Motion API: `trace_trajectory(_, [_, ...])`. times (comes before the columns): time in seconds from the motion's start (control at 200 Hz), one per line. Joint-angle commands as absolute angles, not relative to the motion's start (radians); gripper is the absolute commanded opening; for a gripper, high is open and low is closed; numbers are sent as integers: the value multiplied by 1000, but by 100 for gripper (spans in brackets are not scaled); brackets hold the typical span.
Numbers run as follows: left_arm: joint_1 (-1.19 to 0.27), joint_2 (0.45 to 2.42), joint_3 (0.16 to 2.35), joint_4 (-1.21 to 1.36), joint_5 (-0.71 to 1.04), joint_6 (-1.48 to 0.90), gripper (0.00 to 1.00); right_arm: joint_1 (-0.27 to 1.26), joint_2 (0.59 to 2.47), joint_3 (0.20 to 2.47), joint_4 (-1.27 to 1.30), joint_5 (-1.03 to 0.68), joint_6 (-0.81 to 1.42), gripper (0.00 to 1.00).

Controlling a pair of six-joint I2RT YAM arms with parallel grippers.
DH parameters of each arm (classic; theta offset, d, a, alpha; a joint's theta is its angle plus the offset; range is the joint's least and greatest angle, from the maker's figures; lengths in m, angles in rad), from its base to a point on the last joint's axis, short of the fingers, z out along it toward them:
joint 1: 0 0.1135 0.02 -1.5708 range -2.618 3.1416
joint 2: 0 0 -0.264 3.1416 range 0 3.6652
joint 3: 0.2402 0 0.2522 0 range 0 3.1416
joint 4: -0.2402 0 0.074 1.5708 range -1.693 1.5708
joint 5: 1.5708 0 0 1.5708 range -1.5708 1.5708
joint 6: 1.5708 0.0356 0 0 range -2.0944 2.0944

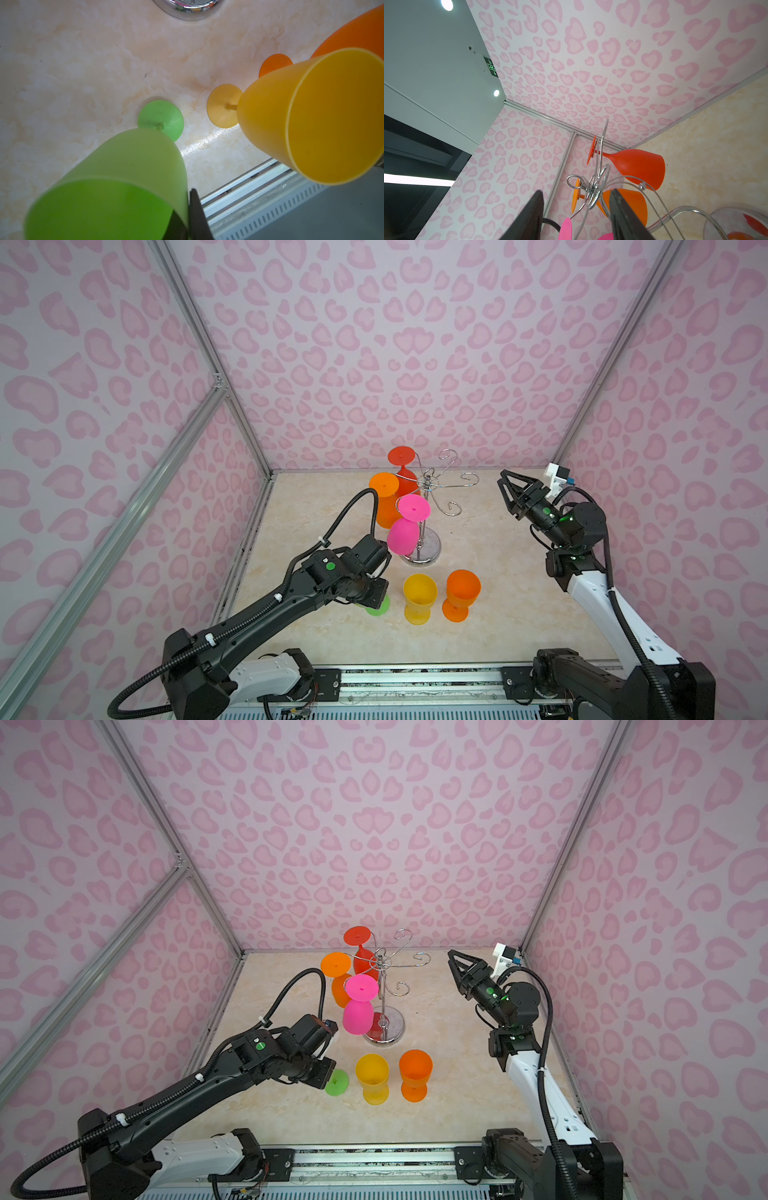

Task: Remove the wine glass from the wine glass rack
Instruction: 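Lower the green glass upright onto the table beside the yellow glass with the left gripper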

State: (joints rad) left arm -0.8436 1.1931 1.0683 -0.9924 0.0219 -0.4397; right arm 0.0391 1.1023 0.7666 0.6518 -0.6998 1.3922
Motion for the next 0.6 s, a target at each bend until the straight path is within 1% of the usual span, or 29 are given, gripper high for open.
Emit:
trace_trajectory(0.0, [-848,1201,1080,-1029,40,-425,2,38,1104,766,660,-706,1387,52])
trace_trajectory(0.26, [-851,1220,1098,-1034,46,-423,2,39,1124,772,675,-709,1401,52])
trace_trajectory(0.595, [-855,1223,1112,-1035,59,-425,20,39,1132,778,677,-712,1404,52])
